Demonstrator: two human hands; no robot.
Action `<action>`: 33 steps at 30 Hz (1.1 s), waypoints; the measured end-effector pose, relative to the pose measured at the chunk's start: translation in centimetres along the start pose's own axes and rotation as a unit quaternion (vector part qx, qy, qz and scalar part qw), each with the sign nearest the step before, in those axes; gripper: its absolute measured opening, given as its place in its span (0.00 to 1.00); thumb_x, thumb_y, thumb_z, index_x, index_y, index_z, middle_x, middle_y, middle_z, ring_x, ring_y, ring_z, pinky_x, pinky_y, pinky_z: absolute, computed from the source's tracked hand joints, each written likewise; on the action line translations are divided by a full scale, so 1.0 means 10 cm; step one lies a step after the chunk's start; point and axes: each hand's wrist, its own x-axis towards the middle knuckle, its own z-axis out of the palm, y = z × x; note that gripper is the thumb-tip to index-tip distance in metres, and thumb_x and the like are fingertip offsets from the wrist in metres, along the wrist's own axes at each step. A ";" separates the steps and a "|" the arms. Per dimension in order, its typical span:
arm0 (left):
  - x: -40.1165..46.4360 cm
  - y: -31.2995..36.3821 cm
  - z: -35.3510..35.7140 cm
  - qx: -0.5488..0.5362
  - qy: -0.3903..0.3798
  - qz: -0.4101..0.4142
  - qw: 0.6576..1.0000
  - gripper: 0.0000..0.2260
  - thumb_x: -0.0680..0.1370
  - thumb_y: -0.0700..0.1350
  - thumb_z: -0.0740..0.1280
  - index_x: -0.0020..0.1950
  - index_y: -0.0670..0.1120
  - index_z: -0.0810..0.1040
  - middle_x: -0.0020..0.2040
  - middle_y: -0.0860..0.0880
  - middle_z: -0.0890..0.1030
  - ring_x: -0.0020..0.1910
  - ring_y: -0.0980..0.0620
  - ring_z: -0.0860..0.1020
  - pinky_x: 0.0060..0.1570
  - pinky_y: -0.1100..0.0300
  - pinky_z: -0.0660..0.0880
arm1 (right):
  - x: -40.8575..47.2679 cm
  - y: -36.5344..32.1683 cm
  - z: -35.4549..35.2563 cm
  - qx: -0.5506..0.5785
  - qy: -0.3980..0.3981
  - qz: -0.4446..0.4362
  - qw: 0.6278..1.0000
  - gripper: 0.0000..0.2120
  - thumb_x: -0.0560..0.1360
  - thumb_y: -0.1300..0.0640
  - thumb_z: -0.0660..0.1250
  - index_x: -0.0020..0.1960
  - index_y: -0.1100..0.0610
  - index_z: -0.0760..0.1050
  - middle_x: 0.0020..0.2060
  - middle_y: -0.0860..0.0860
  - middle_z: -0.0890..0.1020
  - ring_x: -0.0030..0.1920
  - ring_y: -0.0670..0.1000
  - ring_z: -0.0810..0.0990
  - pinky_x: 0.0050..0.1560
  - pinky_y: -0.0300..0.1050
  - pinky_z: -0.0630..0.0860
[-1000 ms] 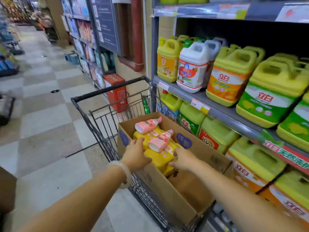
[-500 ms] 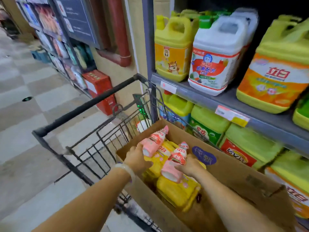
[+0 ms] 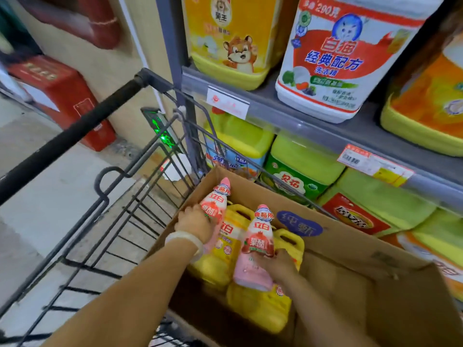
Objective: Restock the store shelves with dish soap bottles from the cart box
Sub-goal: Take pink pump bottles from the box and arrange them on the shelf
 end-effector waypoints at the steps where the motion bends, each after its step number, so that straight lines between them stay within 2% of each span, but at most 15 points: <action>1: 0.06 0.03 0.05 0.032 -0.003 -0.012 0.999 0.29 0.77 0.58 0.61 0.69 0.39 0.64 0.68 0.40 0.67 0.67 0.39 0.66 0.64 0.49 0.66 | 0.03 0.00 0.03 -0.002 0.012 0.014 1.000 0.17 0.70 0.51 0.74 0.53 0.62 0.77 0.49 0.57 0.81 0.47 0.54 0.80 0.45 0.46 0.75; 3: 0.13 0.09 0.15 0.046 -0.049 -0.031 0.997 0.38 0.72 0.67 0.62 0.71 0.40 0.64 0.69 0.41 0.66 0.67 0.39 0.65 0.64 0.48 0.65 | 0.07 -0.01 0.08 0.017 0.028 0.048 0.998 0.23 0.67 0.49 0.75 0.55 0.63 0.77 0.50 0.58 0.82 0.47 0.55 0.81 0.43 0.44 0.74; 5: 0.19 0.11 0.29 -0.003 -0.129 -0.058 0.990 0.44 0.65 0.72 0.63 0.71 0.44 0.65 0.68 0.41 0.68 0.66 0.40 0.67 0.63 0.49 0.64 | 0.09 -0.02 0.08 0.040 0.024 0.066 0.997 0.19 0.65 0.49 0.77 0.49 0.60 0.79 0.48 0.58 0.83 0.46 0.56 0.81 0.48 0.49 0.78; 6: 0.18 0.12 0.32 -0.050 -0.149 -0.078 0.985 0.44 0.65 0.71 0.65 0.71 0.44 0.65 0.69 0.41 0.68 0.66 0.41 0.68 0.64 0.50 0.64 | 0.10 -0.03 0.07 0.043 0.021 0.075 0.996 0.16 0.65 0.50 0.78 0.45 0.59 0.78 0.47 0.57 0.83 0.46 0.56 0.81 0.51 0.50 0.78; 9: 0.20 0.06 0.43 -0.213 -0.164 -0.113 0.957 0.35 0.66 0.59 0.75 0.66 0.42 0.72 0.63 0.43 0.76 0.59 0.44 0.75 0.59 0.54 0.72 | 0.19 -0.01 0.01 0.049 0.010 0.090 0.995 0.18 0.63 0.52 0.79 0.46 0.59 0.77 0.46 0.57 0.81 0.45 0.55 0.80 0.53 0.49 0.78; 12: 0.23 0.03 0.39 -0.337 -0.202 -0.108 0.913 0.25 0.65 0.47 0.79 0.58 0.40 0.79 0.53 0.43 0.82 0.50 0.44 0.80 0.54 0.53 0.76 | 0.22 -0.06 0.00 0.011 -0.006 0.087 0.996 0.22 0.62 0.49 0.79 0.49 0.58 0.75 0.51 0.56 0.81 0.51 0.55 0.81 0.56 0.50 0.78; 15: 0.25 0.02 0.27 -0.313 -0.223 -0.093 0.919 0.22 0.66 0.44 0.78 0.56 0.39 0.78 0.57 0.40 0.80 0.53 0.44 0.79 0.48 0.57 0.72 | 0.24 -0.06 0.03 0.023 -0.005 0.082 0.996 0.24 0.62 0.50 0.79 0.53 0.57 0.76 0.53 0.55 0.81 0.53 0.55 0.80 0.57 0.50 0.77; 17: 0.22 0.03 0.24 -0.307 -0.236 -0.089 0.918 0.15 0.66 0.42 0.78 0.48 0.41 0.78 0.58 0.39 0.79 0.55 0.42 0.78 0.46 0.58 0.71 | 0.22 -0.03 0.05 0.057 0.001 0.087 0.995 0.24 0.60 0.52 0.80 0.52 0.58 0.76 0.52 0.56 0.82 0.50 0.55 0.81 0.54 0.50 0.79; 18: 0.22 0.03 0.26 -0.313 -0.252 -0.099 0.911 0.15 0.64 0.39 0.79 0.46 0.41 0.77 0.55 0.40 0.81 0.54 0.41 0.79 0.47 0.56 0.74 | 0.20 -0.01 0.06 0.071 -0.002 0.093 0.993 0.24 0.60 0.54 0.81 0.51 0.59 0.76 0.50 0.56 0.82 0.47 0.54 0.81 0.50 0.48 0.79; 21: 0.12 0.03 0.27 -0.330 -0.281 -0.120 0.893 0.23 0.56 0.34 0.80 0.47 0.41 0.78 0.49 0.41 0.83 0.48 0.41 0.81 0.49 0.50 0.78 | 0.11 0.04 0.13 0.126 -0.016 0.106 0.986 0.24 0.57 0.61 0.81 0.50 0.62 0.77 0.45 0.56 0.83 0.40 0.52 0.81 0.41 0.45 0.79; 23: 0.02 0.03 0.26 -0.322 -0.283 -0.106 0.897 0.28 0.51 0.36 0.82 0.49 0.41 0.78 0.50 0.41 0.83 0.48 0.42 0.81 0.48 0.51 0.78 | 0.03 0.08 0.19 0.148 -0.005 0.111 0.983 0.26 0.55 0.64 0.81 0.51 0.63 0.77 0.43 0.56 0.83 0.40 0.53 0.81 0.41 0.46 0.80; 25: -0.05 -0.01 0.27 -0.334 -0.283 -0.091 0.895 0.35 0.47 0.38 0.82 0.53 0.39 0.79 0.50 0.42 0.83 0.48 0.42 0.81 0.49 0.51 0.78 | -0.08 0.12 0.20 0.192 -0.006 0.107 0.976 0.25 0.56 0.68 0.80 0.51 0.64 0.77 0.40 0.56 0.83 0.37 0.52 0.81 0.33 0.42 0.78; 29: -0.21 -0.10 0.19 -0.366 -0.312 -0.056 0.875 0.42 0.43 0.39 0.82 0.57 0.41 0.76 0.50 0.42 0.84 0.48 0.41 0.83 0.52 0.44 0.79 | -0.27 0.21 0.05 0.284 -0.017 0.081 0.955 0.29 0.57 0.71 0.79 0.55 0.64 0.72 0.45 0.58 0.83 0.41 0.56 0.84 0.33 0.46 0.79; 31: -0.27 -0.08 0.12 -0.376 -0.334 -0.014 0.864 0.43 0.44 0.39 0.82 0.58 0.41 0.76 0.50 0.42 0.84 0.48 0.41 0.83 0.52 0.43 0.78 | -0.39 0.21 -0.09 0.313 -0.024 0.044 0.948 0.25 0.60 0.71 0.77 0.54 0.63 0.73 0.45 0.58 0.84 0.40 0.55 0.84 0.31 0.45 0.80; 33: -0.44 0.04 -0.01 -0.378 -0.355 0.040 0.854 0.38 0.47 0.37 0.80 0.57 0.40 0.77 0.48 0.42 0.85 0.48 0.41 0.83 0.51 0.46 0.78 | -0.56 0.24 -0.27 0.341 -0.017 0.002 0.940 0.28 0.60 0.71 0.77 0.57 0.63 0.71 0.45 0.58 0.84 0.40 0.55 0.85 0.32 0.45 0.80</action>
